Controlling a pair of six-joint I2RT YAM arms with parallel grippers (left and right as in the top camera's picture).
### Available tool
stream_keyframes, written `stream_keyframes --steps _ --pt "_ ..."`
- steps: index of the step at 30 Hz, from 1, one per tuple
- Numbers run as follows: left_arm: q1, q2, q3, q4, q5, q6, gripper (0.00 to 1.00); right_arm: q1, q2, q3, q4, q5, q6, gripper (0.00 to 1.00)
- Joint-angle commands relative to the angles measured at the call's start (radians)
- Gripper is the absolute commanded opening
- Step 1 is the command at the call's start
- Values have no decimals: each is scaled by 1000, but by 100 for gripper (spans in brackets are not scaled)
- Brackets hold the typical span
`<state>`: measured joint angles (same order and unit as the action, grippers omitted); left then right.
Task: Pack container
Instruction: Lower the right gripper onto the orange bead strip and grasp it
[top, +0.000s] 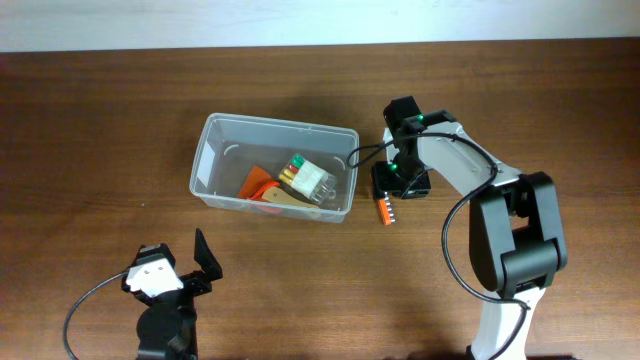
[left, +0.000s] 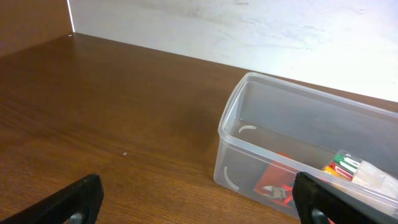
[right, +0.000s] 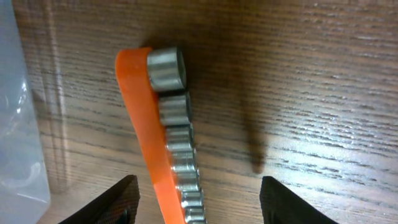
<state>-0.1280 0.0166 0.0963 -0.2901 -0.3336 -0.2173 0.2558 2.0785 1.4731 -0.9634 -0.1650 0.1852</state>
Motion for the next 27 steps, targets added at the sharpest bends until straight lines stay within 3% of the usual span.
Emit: stream_keyframes --steps 1,12,24,27 --pt "-3 -5 -3 -2 -4 9 99 -8 -8 -9 7 -11 7 63" --pt "-3 -5 -3 -2 -4 9 99 -8 -7 -18 27 -8 7 58" --pt "-3 -5 -3 -2 -4 9 99 -8 -7 -85 78 -18 8 58" --pt "-3 -5 -3 -2 -4 9 99 -8 -7 -85 79 -31 8 49"
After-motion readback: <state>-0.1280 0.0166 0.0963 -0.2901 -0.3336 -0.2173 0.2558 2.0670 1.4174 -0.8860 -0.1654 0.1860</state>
